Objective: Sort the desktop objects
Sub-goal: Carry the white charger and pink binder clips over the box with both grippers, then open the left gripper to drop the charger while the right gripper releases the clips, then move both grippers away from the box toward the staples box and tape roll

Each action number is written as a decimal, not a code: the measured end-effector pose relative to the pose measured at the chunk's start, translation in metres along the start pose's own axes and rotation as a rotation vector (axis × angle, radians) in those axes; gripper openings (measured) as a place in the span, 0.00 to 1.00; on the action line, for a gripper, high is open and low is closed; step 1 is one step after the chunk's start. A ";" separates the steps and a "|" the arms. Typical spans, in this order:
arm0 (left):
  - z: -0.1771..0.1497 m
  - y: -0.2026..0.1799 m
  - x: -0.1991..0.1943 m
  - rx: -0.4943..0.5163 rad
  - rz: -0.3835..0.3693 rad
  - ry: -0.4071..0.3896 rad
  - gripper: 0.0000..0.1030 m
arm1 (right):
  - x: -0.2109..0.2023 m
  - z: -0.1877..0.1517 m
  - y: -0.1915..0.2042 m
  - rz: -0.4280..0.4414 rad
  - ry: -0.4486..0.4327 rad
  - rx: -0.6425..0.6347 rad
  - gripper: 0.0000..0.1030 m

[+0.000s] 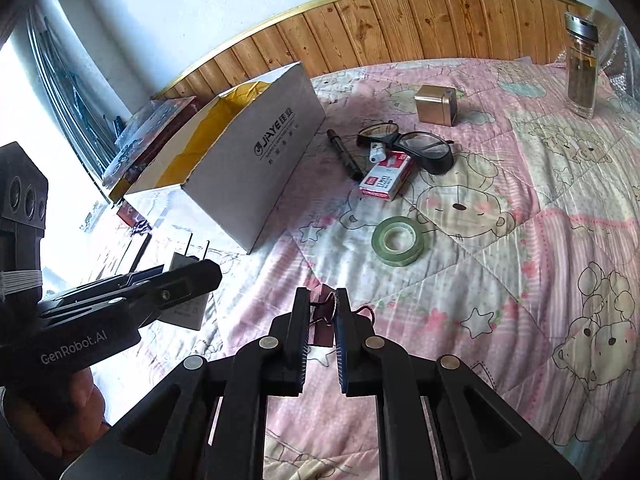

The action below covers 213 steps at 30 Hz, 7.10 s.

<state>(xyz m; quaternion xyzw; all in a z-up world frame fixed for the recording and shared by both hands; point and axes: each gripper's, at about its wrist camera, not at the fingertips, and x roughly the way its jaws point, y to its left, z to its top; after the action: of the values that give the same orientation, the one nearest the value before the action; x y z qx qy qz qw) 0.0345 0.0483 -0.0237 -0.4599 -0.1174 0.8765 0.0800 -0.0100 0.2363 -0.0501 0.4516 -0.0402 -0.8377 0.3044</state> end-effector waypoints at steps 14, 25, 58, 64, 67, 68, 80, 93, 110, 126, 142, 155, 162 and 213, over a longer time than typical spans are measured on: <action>0.001 0.053 -0.045 -0.084 0.067 -0.093 0.21 | -0.009 0.007 0.076 0.019 -0.012 -0.141 0.12; 0.024 0.098 -0.066 -0.131 0.129 -0.139 0.21 | -0.001 0.042 0.125 0.053 -0.026 -0.258 0.12; 0.120 0.180 -0.046 -0.147 0.163 -0.119 0.21 | 0.079 0.139 0.192 0.102 0.048 -0.396 0.12; 0.128 0.186 -0.033 -0.134 0.165 -0.088 0.21 | 0.098 0.147 0.190 0.100 0.088 -0.397 0.12; 0.132 0.189 -0.026 -0.134 0.160 -0.066 0.21 | 0.108 0.150 0.191 0.103 0.116 -0.396 0.12; 0.132 0.190 -0.023 -0.135 0.158 -0.057 0.21 | 0.112 0.151 0.191 0.102 0.125 -0.397 0.12; 0.144 0.198 0.001 -0.132 0.126 0.043 0.21 | 0.149 0.167 0.188 0.110 0.233 -0.395 0.12; 0.143 0.201 0.029 -0.103 0.135 0.148 0.21 | 0.187 0.166 0.189 0.113 0.370 -0.399 0.12; 0.144 0.210 0.066 -0.051 0.123 0.340 0.21 | 0.225 0.165 0.183 0.066 0.544 -0.390 0.12; 0.148 0.211 0.087 -0.025 0.158 0.394 0.22 | 0.244 0.155 0.182 0.007 0.641 -0.408 0.13; 0.149 0.209 0.071 -0.042 0.169 0.374 0.30 | 0.232 0.154 0.174 -0.005 0.636 -0.354 0.20; 0.142 0.189 0.036 0.006 0.175 0.330 0.30 | 0.199 0.168 0.177 -0.030 0.594 -0.393 0.28; 0.136 0.175 0.015 0.030 0.183 0.300 0.30 | 0.169 0.175 0.167 -0.033 0.535 -0.370 0.34; 0.031 0.021 -0.036 0.194 0.096 0.012 0.34 | -0.003 0.065 0.092 -0.013 -0.109 -0.387 0.54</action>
<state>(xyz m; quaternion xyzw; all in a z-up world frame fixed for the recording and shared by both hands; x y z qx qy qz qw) 0.0287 0.0147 0.0161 -0.4601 -0.0092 0.8839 0.0831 -0.0160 0.1504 0.0219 0.3391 0.1081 -0.8550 0.3773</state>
